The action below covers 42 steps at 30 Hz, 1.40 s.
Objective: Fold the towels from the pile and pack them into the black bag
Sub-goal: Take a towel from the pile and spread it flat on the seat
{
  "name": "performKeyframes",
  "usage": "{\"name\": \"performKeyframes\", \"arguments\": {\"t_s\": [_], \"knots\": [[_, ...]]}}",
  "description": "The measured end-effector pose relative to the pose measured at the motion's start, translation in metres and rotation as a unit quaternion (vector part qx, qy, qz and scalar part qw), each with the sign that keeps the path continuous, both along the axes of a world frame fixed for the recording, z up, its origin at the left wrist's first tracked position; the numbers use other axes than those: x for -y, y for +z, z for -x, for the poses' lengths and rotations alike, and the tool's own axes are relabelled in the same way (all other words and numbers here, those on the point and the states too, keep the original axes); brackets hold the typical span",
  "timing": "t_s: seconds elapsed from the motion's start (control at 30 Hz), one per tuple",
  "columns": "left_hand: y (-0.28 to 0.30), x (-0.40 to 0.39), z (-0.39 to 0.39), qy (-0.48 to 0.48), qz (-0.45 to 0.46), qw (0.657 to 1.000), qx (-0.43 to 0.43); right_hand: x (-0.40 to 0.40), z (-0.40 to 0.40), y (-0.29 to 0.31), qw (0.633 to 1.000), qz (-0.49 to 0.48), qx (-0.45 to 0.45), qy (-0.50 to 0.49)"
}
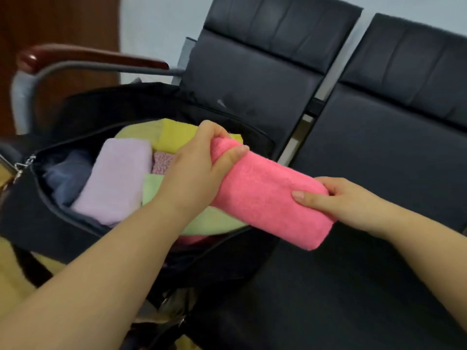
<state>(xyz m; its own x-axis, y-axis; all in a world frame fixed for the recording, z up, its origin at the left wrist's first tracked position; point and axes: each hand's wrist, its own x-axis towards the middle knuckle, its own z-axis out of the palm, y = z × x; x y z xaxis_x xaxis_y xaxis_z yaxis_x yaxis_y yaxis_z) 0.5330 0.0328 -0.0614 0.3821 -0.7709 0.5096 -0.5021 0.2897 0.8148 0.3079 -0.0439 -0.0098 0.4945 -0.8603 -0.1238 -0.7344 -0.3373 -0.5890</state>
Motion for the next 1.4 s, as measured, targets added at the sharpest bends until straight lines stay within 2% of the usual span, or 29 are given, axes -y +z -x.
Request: {"name": "performKeyframes", "arguments": {"t_s": [0.17, 0.3, 0.37, 0.43, 0.5, 0.53, 0.6, 0.7, 0.77, 0.83, 0.93, 1.0, 1.07, 1.17, 1.2, 1.27, 1.33, 1.4], "knots": [[-0.009, 0.003, -0.036, 0.063, -0.076, 0.993, -0.065, 0.008, -0.042, 0.002, 0.997, 0.068, -0.037, -0.002], [-0.013, 0.005, -0.056, 0.066, -0.118, 0.979, -0.152, 0.018, -0.071, -0.002, 0.993, 0.11, -0.033, -0.018], [-0.014, 0.008, -0.064, 0.006, -0.119, 0.946, -0.301, 0.024, -0.083, -0.003, 0.992, 0.122, -0.016, -0.039], [-0.011, 0.011, -0.072, -0.065, -0.1, 0.88, -0.46, 0.031, -0.094, -0.004, 0.989, 0.132, 0.02, -0.07], [-0.007, 0.016, -0.077, -0.073, -0.047, 0.837, -0.54, 0.04, -0.106, -0.004, 0.981, 0.154, 0.057, -0.102], [-0.006, 0.019, -0.08, -0.058, -0.026, 0.833, -0.549, 0.045, -0.112, -0.003, 0.977, 0.164, 0.074, -0.114], [-0.005, 0.026, -0.08, -0.015, -0.004, 0.863, -0.506, 0.055, -0.124, -0.005, 0.97, 0.177, 0.1, -0.132], [-0.003, 0.029, -0.074, 0.079, 0.023, 0.934, -0.349, 0.066, -0.137, -0.013, 0.967, 0.168, 0.119, -0.152], [-0.007, 0.033, -0.075, 0.113, 0.017, 0.959, -0.258, 0.07, -0.144, -0.022, 0.967, 0.153, 0.121, -0.162], [-0.013, 0.041, -0.08, 0.133, -0.043, 0.97, -0.198, 0.074, -0.148, -0.033, 0.969, 0.132, 0.119, -0.169], [-0.025, 0.049, -0.087, 0.142, -0.202, 0.962, -0.121, 0.075, -0.146, -0.051, 0.977, 0.106, 0.073, -0.168], [-0.028, 0.049, -0.089, 0.147, -0.251, 0.954, -0.068, 0.075, -0.143, -0.057, 0.978, 0.112, 0.049, -0.17], [-0.026, 0.047, -0.089, 0.173, -0.246, 0.953, 0.02, 0.071, -0.14, -0.058, 0.968, 0.197, 0.029, -0.151], [-0.019, 0.041, -0.08, 0.204, -0.165, 0.951, 0.163, 0.057, -0.145, -0.056, 0.936, 0.345, 0.037, -0.059], [-0.018, 0.041, -0.074, 0.186, -0.161, 0.946, 0.212, 0.052, -0.149, -0.057, 0.935, 0.353, 0.032, -0.022], [-0.024, 0.047, -0.066, 0.127, -0.239, 0.916, 0.295, 0.046, -0.157, -0.065, 0.944, 0.324, -0.039, 0.038], [-0.032, 0.053, -0.066, 0.072, -0.346, 0.887, 0.298, 0.048, -0.159, -0.076, 0.947, 0.284, -0.13, 0.076], [-0.036, 0.057, -0.071, 0.052, -0.386, 0.879, 0.273, 0.052, -0.159, -0.081, 0.949, 0.248, -0.168, 0.094]]}}
